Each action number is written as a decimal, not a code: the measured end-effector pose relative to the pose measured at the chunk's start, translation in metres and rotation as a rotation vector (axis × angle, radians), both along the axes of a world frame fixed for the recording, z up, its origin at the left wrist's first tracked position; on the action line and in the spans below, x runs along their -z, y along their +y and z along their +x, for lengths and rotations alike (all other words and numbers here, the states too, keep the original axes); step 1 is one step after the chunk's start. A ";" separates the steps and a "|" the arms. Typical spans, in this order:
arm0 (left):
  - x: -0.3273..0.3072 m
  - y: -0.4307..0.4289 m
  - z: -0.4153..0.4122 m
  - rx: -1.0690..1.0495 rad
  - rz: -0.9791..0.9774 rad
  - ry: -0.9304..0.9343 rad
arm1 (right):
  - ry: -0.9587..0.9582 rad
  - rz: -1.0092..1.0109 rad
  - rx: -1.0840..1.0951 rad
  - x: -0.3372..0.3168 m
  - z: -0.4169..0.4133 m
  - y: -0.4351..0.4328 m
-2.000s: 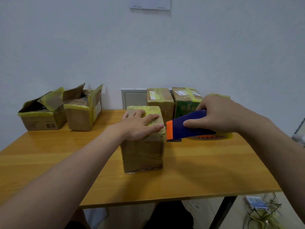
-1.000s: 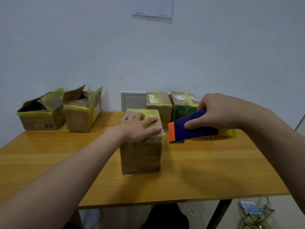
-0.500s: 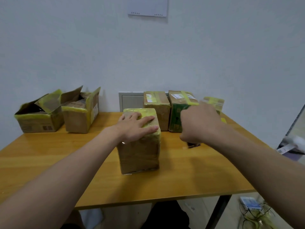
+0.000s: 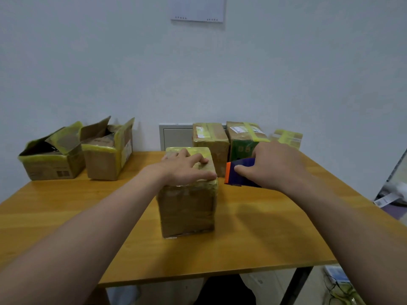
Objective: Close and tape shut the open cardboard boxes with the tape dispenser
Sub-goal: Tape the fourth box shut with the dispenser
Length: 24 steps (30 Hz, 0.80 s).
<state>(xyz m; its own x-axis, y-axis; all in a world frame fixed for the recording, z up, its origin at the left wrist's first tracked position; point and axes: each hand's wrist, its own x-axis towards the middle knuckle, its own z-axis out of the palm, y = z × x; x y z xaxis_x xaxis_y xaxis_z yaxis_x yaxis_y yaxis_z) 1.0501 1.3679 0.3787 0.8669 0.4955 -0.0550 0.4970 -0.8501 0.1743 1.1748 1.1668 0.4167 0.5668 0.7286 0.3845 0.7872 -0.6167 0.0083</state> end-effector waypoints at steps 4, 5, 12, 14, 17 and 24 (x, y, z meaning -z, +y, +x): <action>0.005 -0.002 0.006 -0.032 0.052 -0.057 | 0.011 0.087 0.012 0.001 0.006 -0.002; 0.009 -0.002 0.007 -0.039 0.052 -0.089 | 0.004 0.120 0.015 0.001 0.007 -0.003; 0.008 0.015 -0.012 0.040 -0.061 -0.095 | 0.018 0.379 -0.093 -0.002 0.008 0.002; 0.011 0.015 -0.017 0.045 -0.058 -0.123 | 0.063 0.483 -0.153 -0.002 0.003 0.008; 0.009 0.004 -0.018 0.055 -0.017 -0.108 | 0.194 0.643 -0.207 0.001 -0.007 0.019; 0.003 -0.016 -0.011 -0.009 -0.009 -0.057 | 0.783 1.122 -0.292 0.005 -0.034 0.059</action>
<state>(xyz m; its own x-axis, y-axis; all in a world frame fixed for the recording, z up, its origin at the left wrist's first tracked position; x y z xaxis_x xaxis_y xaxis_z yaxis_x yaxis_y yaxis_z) 1.0390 1.3520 0.3754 0.8644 0.5027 -0.0103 0.4933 -0.8440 0.2107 1.1410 1.2254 0.4113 0.7859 0.3745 0.4921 0.4576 0.1830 -0.8701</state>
